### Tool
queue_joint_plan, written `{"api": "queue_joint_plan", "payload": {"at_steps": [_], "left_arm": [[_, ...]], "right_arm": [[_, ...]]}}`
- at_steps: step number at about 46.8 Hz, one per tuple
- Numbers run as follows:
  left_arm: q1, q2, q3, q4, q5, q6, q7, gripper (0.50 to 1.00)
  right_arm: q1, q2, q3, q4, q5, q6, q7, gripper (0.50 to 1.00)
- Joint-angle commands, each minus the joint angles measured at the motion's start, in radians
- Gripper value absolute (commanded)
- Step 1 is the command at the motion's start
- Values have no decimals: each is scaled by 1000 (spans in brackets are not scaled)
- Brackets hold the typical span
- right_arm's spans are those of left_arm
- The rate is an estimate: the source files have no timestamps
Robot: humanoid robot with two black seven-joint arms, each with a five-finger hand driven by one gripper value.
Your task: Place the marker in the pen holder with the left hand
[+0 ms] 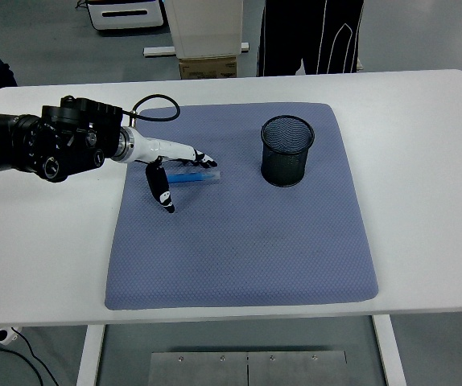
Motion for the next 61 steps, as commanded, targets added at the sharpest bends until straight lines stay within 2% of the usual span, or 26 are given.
{"api": "queue_joint_plan", "payload": {"at_steps": [1, 5, 12, 17, 29, 39, 51, 61], "left_arm": [[0, 0, -1, 1, 0, 0, 0, 941], [0, 0, 1, 1, 0, 0, 0, 912], [0, -2, -1, -1, 0, 0, 0, 824], [0, -2, -1, -1, 0, 0, 0, 795], [3, -6, -1, 1, 0, 0, 0, 780], [6, -8, 1, 1, 0, 0, 0, 719], [9, -14, 1, 1, 0, 2, 0, 710], [15, -14, 1, 1, 0, 2, 0, 663]], "right_arm": [[0, 0, 0, 0, 0, 0, 0, 1000], [0, 0, -1, 0, 0, 0, 0, 1000], [0, 0, 0, 0, 0, 0, 0, 1000], [0, 0, 0, 0, 0, 0, 0, 1000], [0, 0, 0, 0, 0, 0, 0, 1000], [0, 0, 0, 0, 0, 0, 0, 1000], [0, 0, 0, 0, 0, 0, 0, 1000], [0, 0, 0, 0, 0, 0, 0, 1000]]}}
